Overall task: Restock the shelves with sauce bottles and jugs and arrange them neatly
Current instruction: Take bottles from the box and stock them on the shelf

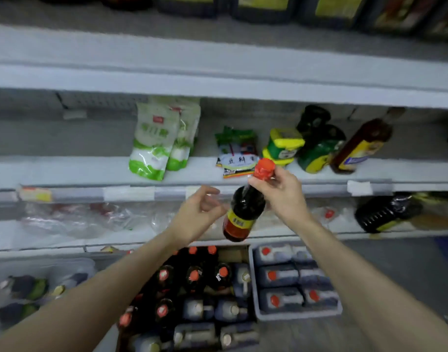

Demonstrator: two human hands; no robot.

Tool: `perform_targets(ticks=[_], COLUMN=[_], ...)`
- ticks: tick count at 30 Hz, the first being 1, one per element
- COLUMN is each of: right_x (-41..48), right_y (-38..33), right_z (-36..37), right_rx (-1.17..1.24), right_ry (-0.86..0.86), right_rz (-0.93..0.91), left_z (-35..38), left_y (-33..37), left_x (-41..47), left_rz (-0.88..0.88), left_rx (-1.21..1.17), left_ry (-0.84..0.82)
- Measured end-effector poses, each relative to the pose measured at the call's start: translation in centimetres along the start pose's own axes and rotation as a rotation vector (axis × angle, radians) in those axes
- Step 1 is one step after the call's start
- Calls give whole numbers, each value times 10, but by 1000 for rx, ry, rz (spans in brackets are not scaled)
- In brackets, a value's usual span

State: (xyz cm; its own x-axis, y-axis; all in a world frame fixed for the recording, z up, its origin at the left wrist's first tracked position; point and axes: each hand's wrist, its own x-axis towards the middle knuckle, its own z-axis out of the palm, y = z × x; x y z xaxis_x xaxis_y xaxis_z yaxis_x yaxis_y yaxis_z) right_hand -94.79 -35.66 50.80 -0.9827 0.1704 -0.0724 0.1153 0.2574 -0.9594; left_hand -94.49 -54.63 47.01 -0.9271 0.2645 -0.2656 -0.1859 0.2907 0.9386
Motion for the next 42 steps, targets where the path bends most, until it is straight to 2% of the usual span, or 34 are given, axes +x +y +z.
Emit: perform_targets(ticks=[4, 10, 17, 20, 25, 32, 42], right_x=[-8, -34, -78, -96, -118, -124, -128], right_y=[-141, -308, -476, -530, -586, -597, -627], right_z=[-24, -47, -67, -69, -64, -21, 64], right_rx=[-24, -87, -107, -85, -65, -182, -128], right_ry=[10, 65, 66, 47, -102, -400, -418], right_rz=[-219, -516, -779, -878, -981, -835, -869], left_z=[-34, -75, -118, -136, -165, -209, -299], left_y=[116, 242, 372, 413, 452, 470, 463], left_x=[-28, -75, -137, -161, -202, -241, -253], left_rz=[173, 389, 601, 681, 742, 790, 855], left_rx=[28, 48, 66, 91, 113, 106, 137], left_ry=[11, 56, 125, 214, 335, 420, 435])
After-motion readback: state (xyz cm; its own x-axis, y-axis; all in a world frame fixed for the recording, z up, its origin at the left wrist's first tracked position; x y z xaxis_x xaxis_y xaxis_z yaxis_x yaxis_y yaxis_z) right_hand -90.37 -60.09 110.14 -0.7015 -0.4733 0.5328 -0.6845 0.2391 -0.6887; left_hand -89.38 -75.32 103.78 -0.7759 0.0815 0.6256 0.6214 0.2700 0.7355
